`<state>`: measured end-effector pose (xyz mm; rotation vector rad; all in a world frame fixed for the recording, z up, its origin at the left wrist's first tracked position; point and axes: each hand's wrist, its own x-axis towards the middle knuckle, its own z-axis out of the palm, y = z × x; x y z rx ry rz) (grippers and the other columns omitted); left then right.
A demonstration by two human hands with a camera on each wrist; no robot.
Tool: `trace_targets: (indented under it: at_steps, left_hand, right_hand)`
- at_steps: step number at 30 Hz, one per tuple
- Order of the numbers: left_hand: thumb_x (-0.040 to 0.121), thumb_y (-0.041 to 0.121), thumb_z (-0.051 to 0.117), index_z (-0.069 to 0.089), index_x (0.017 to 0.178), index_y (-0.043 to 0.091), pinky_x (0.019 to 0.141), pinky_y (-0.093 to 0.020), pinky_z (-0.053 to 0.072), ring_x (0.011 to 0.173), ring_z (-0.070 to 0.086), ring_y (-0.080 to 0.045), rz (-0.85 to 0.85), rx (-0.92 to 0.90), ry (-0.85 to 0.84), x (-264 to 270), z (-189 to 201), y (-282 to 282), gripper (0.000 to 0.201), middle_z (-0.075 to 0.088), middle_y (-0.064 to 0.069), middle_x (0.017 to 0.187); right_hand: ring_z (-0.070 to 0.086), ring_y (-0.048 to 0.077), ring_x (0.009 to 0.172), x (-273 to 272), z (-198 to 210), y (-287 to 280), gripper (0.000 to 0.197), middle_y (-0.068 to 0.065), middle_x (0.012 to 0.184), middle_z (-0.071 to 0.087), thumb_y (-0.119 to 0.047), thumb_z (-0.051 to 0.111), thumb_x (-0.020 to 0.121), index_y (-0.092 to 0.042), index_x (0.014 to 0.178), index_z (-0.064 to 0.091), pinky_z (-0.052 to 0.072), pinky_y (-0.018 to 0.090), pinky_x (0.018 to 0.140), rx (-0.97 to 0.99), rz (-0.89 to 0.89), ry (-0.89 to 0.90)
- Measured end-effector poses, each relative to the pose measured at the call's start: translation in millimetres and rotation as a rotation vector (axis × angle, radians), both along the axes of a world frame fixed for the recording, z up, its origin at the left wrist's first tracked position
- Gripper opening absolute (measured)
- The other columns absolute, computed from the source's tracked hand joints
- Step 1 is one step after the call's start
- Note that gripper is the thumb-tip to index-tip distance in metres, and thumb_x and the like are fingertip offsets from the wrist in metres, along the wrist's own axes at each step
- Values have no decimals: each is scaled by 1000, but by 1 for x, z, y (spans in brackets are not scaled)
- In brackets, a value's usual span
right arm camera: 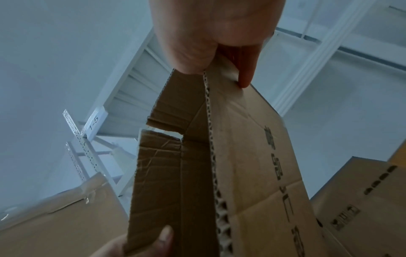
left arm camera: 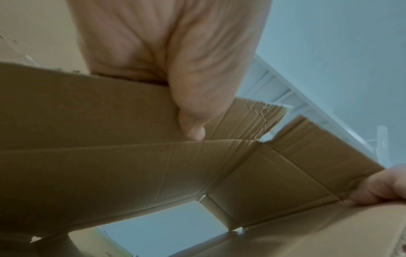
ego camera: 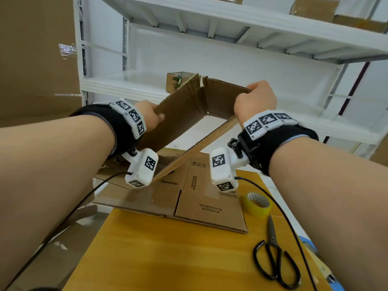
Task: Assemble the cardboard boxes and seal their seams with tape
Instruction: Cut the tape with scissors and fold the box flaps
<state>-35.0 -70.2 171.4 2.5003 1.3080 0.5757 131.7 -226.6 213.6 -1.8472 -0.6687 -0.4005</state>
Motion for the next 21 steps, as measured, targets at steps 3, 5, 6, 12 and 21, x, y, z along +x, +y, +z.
trace_targets:
  at_steps: [3, 5, 6, 12, 21]
  left_hand:
    - [100, 39, 43, 53, 132, 13, 87, -36, 47, 104, 60, -28, -33, -21, -32, 0, -3, -7, 43, 63, -11, 116]
    - [100, 36, 43, 56, 127, 12, 82, -34, 46, 99, 60, -27, -46, -24, -60, -2, -1, -14, 38, 64, -11, 111]
    - [101, 34, 43, 58, 123, 12, 78, -33, 44, 94, 59, -26, -49, -21, -87, -3, 1, -17, 35, 64, -11, 106]
    - [100, 37, 43, 58, 125, 6, 92, -39, 47, 106, 60, -35, 11, -101, -337, -15, 20, -40, 43, 64, -17, 117]
    - [97, 40, 49, 53, 128, 6, 97, -44, 49, 109, 60, -36, -51, -343, -535, -23, -9, -70, 46, 62, -15, 122]
  right_hand:
    - [46, 11, 86, -2, 1, -8, 36, -2, 117, 61, -6, 45, 91, -17, 122, 60, 37, 22, 69, -79, -54, -48]
    - [46, 12, 88, -7, 4, -13, 37, -1, 119, 63, -6, 44, 91, -18, 121, 62, 36, 24, 73, -92, -55, -71]
    - [49, 13, 89, -10, 6, -16, 37, -2, 119, 63, -7, 44, 90, -18, 121, 63, 36, 24, 73, -93, -48, -86]
    - [49, 14, 92, -41, 20, -23, 35, -7, 102, 55, -6, 46, 88, -22, 115, 62, 36, 25, 76, -116, 54, -289]
    - [58, 25, 83, -78, -1, -34, 42, 1, 95, 63, 4, 42, 83, -23, 113, 56, 51, 39, 71, -327, 162, -573]
